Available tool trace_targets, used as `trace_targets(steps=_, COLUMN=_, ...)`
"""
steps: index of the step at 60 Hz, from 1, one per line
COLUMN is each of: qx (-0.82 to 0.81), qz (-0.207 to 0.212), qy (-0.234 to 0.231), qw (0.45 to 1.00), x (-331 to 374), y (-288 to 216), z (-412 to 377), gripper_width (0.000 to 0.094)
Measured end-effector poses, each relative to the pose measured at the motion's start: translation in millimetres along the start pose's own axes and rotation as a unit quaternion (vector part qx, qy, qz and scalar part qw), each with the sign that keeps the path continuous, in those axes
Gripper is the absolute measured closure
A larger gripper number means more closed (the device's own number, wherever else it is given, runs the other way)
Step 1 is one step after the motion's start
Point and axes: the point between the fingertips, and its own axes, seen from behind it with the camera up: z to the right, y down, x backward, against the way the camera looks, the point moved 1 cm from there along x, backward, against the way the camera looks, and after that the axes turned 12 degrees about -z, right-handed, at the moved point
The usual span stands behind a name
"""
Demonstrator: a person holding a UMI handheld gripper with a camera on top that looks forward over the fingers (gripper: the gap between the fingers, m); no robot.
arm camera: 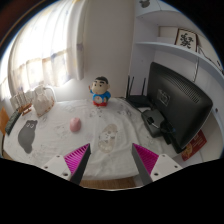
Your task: Arrange mouse
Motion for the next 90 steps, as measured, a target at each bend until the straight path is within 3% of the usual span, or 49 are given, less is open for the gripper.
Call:
trace_targets(steps=32, qx=0.047, qz=0.034, qy=-0.101, qw=0.993, x=-70.1, y=-12.7, z=-159.0, gripper_width=0.0079)
trace_targets(steps=48, qx=0.059, qz=0.056, qy=-0.097, qw=0.992, x=-144.5, y=-23.9, z=-196.2, gripper_width=0.0081)
trace_targets(steps=66, qx=0.049, qz=0.056, qy=-0.092, qw=0.993, x=-241.2, y=-53.8, z=-220.7, gripper_width=0.0080)
trace_targets(steps=90, qx=0.049, qz=0.051, qy=-0.091, qw=0.993, x=-317.5, y=-89.5, z=-239.6, gripper_width=0.0091)
